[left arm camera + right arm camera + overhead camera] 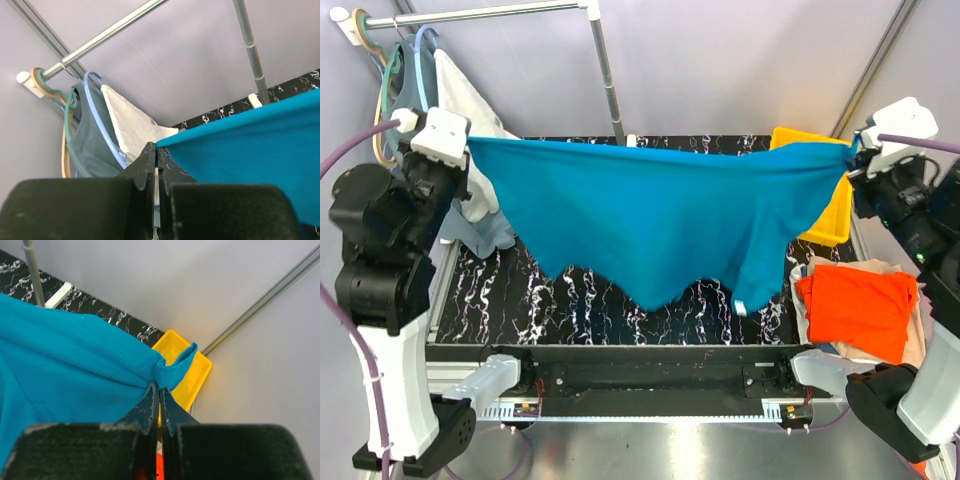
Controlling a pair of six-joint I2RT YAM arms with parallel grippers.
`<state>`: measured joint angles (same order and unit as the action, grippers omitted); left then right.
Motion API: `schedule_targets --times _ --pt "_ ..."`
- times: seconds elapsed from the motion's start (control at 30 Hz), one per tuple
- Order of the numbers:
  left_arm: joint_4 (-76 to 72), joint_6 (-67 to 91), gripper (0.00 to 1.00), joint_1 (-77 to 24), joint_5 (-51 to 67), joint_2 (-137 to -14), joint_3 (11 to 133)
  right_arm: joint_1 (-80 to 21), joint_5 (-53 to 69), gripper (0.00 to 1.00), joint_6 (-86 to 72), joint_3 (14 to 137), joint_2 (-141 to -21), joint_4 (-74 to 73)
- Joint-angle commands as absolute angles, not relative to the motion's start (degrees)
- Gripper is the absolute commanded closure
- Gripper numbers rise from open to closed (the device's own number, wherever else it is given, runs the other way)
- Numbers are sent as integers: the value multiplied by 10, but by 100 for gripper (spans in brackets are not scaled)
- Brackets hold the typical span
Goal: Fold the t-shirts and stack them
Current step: Flatten the tshirt out
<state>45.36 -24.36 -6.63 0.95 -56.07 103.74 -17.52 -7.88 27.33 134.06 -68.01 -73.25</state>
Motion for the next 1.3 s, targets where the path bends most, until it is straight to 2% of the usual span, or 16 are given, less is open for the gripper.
schedule_targets --times 0.0,0.07,0.13,0.27,0.43,0.53,0.6,0.7,0.83,1.0,1.17,1.27 --pt "418 -218 100 -62 -58 -621 1024 -172 -118 100 249 1305 -713 -701" --pt "374 -212 100 -61 -77 -659 1027 -172 -138 100 257 1329 -756 -688" --pt "353 -209 100 -61 -99 -719 1047 -172 -155 100 267 1322 -772 -616" --pt "328 -201 100 -48 -119 -852 1189 -164 -198 100 309 1307 -826 -470" --pt "337 -204 100 -40 -137 -1021 1421 -122 -185 100 315 1475 -965 -417" --pt "317 -205 100 -38 -149 -1036 1445 -120 -194 100 333 1567 -1018 -417" --pt "295 -202 100 -33 -146 -1014 1409 -120 -192 100 344 1581 -1023 -414" --pt "222 -221 100 -33 -144 -944 1280 -120 -186 100 345 1548 -1006 -410" --pt "182 -242 100 -33 -128 -856 1127 -120 -157 100 333 1416 -921 -410" --pt "184 -296 100 -54 -83 -766 943 -120 -120 100 341 1144 -798 -410" --pt "227 -371 100 -124 -62 -631 667 -126 -49 100 366 840 -642 -446" --pt "264 -392 100 -155 -62 -564 557 -128 -19 100 359 726 -585 -481"
